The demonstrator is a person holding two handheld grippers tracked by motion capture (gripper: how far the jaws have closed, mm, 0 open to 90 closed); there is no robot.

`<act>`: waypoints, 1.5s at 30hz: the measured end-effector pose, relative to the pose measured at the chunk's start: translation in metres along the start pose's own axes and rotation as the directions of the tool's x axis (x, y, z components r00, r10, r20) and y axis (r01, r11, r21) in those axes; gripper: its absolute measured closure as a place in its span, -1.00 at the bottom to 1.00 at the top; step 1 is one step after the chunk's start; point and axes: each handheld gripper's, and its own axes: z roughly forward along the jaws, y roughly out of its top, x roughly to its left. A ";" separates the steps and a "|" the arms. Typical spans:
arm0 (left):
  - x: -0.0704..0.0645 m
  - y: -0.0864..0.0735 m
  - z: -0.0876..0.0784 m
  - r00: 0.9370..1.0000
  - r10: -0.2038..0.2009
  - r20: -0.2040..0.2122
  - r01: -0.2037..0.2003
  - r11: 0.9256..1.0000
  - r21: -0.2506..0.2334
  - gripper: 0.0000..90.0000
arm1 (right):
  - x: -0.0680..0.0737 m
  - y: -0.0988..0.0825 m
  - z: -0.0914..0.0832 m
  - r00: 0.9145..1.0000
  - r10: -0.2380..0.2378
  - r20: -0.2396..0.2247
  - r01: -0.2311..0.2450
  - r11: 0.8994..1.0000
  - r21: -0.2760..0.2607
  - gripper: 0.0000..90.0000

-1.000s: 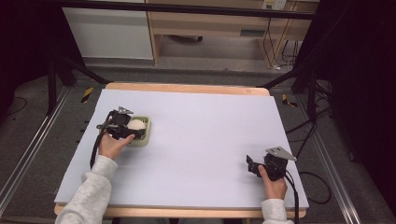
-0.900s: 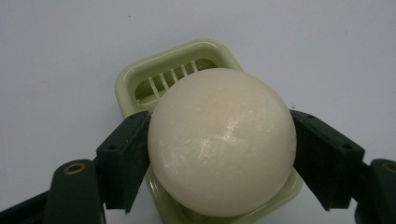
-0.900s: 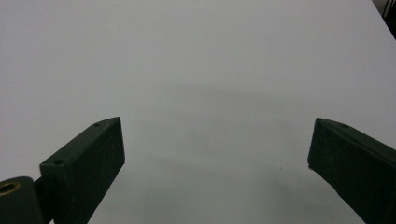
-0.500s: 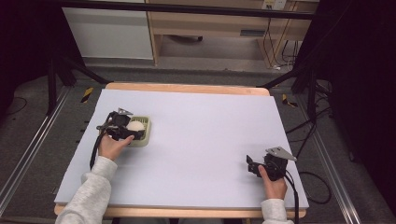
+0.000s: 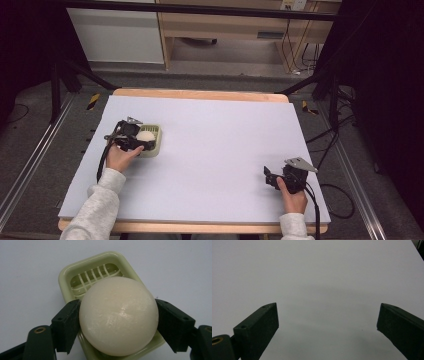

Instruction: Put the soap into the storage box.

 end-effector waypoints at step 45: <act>0.008 -0.111 -0.067 0.996 -0.088 0.015 0.089 0.982 -0.165 -0.56 | 0.001 0.000 -0.001 1.000 -0.001 0.001 0.001 1.000 -0.004 -0.91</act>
